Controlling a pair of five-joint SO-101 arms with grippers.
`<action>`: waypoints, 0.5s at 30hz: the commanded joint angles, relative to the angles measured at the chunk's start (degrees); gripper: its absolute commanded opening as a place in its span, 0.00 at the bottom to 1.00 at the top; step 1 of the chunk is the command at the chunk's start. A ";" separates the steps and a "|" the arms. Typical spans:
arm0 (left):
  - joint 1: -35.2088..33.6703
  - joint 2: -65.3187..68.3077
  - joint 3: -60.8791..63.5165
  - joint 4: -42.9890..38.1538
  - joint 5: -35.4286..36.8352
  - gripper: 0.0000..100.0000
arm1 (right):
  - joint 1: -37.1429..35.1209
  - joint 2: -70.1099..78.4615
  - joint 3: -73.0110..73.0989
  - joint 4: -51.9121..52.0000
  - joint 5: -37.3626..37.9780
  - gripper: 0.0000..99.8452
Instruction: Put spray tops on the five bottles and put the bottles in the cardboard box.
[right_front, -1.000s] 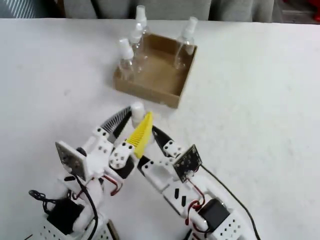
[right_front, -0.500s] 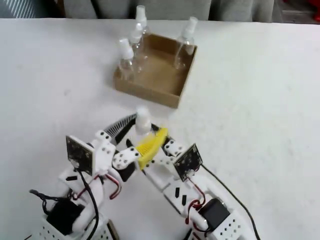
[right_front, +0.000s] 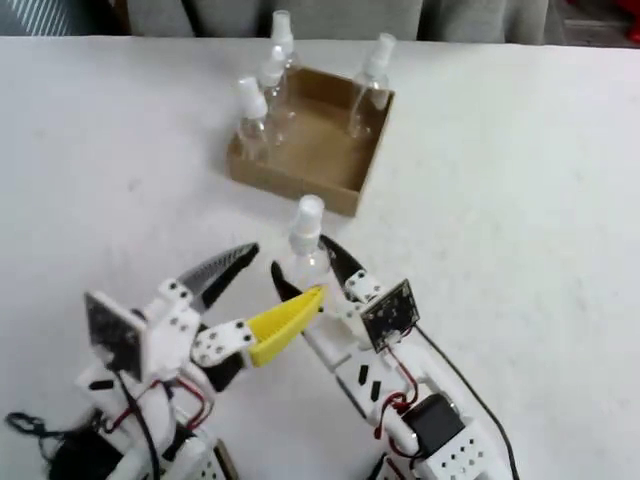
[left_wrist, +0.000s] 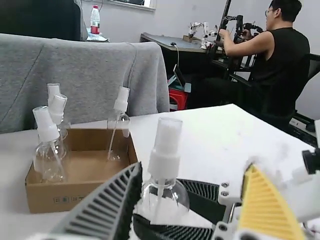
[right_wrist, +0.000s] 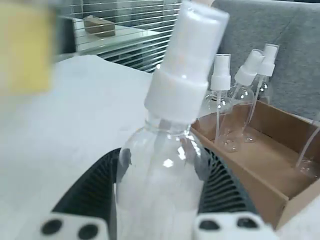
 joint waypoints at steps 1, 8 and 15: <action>0.57 -0.04 -6.42 10.73 0.26 0.31 | 3.12 -0.66 0.53 -0.40 -0.26 0.02; 0.57 -0.04 -6.51 19.08 0.26 0.31 | 8.92 -0.57 0.53 -4.79 -0.18 0.02; 0.57 -0.04 -1.49 21.89 0.18 0.31 | 14.99 -0.48 -0.44 -12.00 -0.18 0.01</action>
